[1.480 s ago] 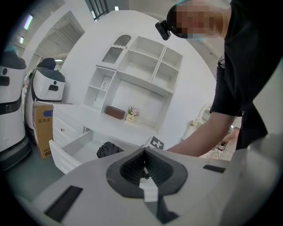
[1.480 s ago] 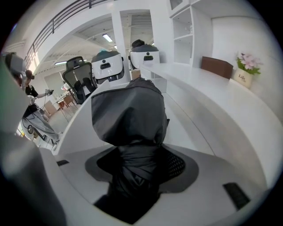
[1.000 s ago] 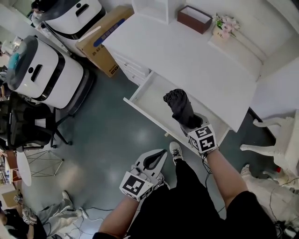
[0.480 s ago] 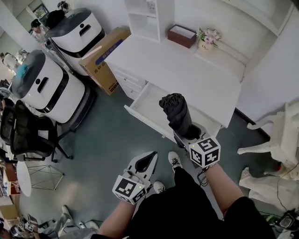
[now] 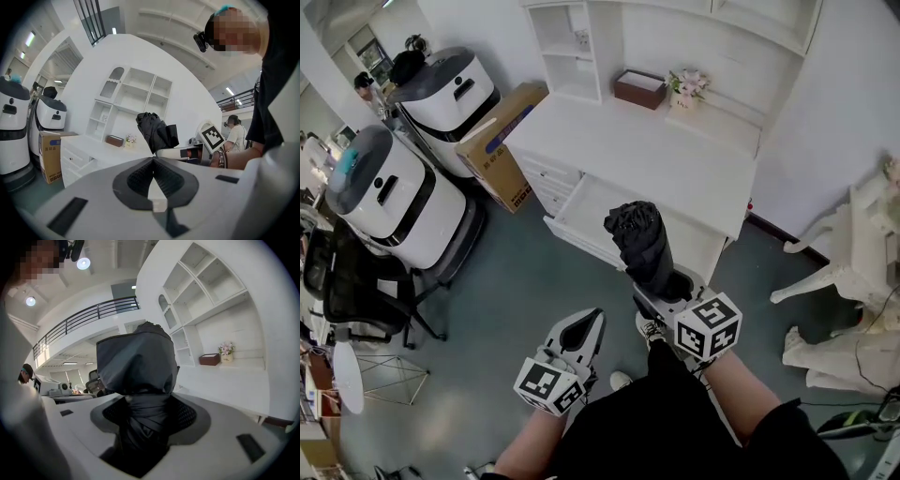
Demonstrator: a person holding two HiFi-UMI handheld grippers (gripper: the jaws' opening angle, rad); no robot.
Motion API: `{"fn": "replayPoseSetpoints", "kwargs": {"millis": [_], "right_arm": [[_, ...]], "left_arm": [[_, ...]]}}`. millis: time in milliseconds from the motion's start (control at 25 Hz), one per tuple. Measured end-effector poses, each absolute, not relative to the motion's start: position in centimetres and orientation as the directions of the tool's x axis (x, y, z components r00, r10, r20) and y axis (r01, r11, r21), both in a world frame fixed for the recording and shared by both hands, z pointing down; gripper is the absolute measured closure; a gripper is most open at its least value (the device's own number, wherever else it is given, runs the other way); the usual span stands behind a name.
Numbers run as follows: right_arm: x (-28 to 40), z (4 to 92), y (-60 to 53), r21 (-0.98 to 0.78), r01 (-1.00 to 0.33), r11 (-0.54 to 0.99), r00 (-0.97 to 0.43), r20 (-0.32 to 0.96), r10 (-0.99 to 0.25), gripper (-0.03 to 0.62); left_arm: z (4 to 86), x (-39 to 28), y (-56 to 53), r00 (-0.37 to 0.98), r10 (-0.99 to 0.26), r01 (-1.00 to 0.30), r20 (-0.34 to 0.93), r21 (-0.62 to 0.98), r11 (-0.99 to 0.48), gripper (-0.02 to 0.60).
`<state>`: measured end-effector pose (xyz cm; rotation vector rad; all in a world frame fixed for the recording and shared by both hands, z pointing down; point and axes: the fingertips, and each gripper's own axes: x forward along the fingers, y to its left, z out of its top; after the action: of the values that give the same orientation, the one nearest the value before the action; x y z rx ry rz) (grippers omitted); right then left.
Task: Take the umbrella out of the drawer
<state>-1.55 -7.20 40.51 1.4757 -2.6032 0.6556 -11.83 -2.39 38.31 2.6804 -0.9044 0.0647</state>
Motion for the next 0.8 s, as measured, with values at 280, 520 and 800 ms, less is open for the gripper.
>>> {"fn": "replayPoseSetpoints", "kwargs": {"millis": [280,520,800], "right_arm": [[-2.3,39.8,-1.2,-0.375,-0.827,0.419,-0.526,0.250,-0.813,0.346],[-2.2,39.3,2.6,-0.396,-0.817,0.419,-0.533,0.243,-0.811,0.345],[-0.7,38.2,5.2,-0.386,-0.789,0.478,-0.583,0.226,-0.780,0.345]], "left_arm": [[38.3,-12.0,2.1,0.826,-0.544,-0.564,0.151,0.272,-0.780,0.578],[38.6,-11.2,5.3,0.837,-0.522,-0.548,0.165,0.278,-0.789,0.578],[38.0,-9.0,7.5,0.817,-0.555,-0.577,0.160,0.274,-0.770,0.578]]}}
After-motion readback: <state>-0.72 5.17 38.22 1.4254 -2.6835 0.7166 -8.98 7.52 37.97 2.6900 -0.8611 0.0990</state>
